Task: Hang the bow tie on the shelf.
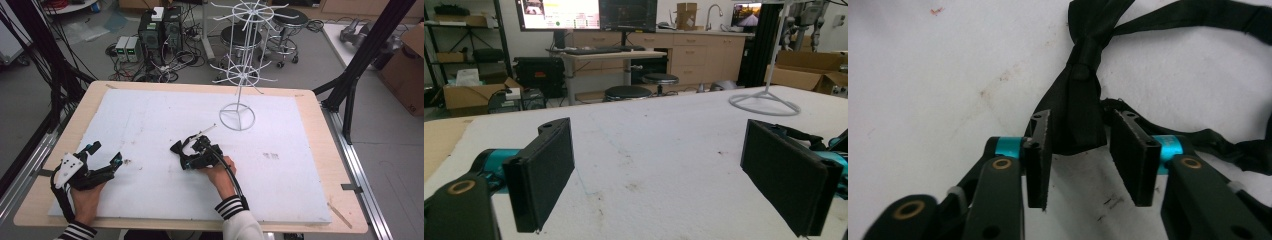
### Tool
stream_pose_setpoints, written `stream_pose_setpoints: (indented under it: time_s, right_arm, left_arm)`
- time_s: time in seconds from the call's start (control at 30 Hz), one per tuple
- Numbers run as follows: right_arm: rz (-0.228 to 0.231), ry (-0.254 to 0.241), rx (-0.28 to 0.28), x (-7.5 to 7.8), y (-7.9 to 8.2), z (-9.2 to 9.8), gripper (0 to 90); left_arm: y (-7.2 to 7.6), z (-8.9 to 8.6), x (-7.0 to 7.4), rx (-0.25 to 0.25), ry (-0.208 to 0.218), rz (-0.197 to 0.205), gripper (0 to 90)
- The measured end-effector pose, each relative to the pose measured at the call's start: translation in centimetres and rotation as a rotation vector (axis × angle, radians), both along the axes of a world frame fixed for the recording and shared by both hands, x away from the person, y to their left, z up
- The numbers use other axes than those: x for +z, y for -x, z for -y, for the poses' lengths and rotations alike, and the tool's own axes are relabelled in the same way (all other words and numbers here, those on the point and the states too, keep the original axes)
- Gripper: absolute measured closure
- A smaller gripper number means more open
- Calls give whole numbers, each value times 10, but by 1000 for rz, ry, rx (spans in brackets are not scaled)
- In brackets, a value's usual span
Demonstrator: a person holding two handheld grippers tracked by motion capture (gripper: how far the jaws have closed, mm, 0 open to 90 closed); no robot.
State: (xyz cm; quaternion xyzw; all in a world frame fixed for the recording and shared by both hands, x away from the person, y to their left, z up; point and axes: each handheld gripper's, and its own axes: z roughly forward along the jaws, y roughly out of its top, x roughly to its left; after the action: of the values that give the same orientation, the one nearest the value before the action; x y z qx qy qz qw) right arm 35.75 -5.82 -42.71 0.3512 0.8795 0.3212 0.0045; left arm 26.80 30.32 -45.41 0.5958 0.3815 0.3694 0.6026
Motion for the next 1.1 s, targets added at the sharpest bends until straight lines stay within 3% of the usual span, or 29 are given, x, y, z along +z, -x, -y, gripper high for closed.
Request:
stream_pose_setpoints:
  time_s: [0.37, 0.7, 1.0, 1.03, 1.1]
  right_arm:
    - [-51, -19, -22, -2, -3, 4, 812]
    - [-49, -15, -19, -1, -1, 3, 850]
    - [41, -8, -6, 9, 7, 2, 867]
    - [81, -15, -11, 13, 10, 3, 868]
    - [97, -23, -21, 15, 13, 3, 868]
  left_arm:
    - [0, 0, 0, 0, -2, 0, 142]
    - [0, 0, 0, -1, -2, 1, 142]
    - [0, 0, 0, -1, -3, 2, 142]
    - [0, 0, 0, -2, -3, 2, 142]
    - [0, 0, 0, -2, -5, 1, 142]
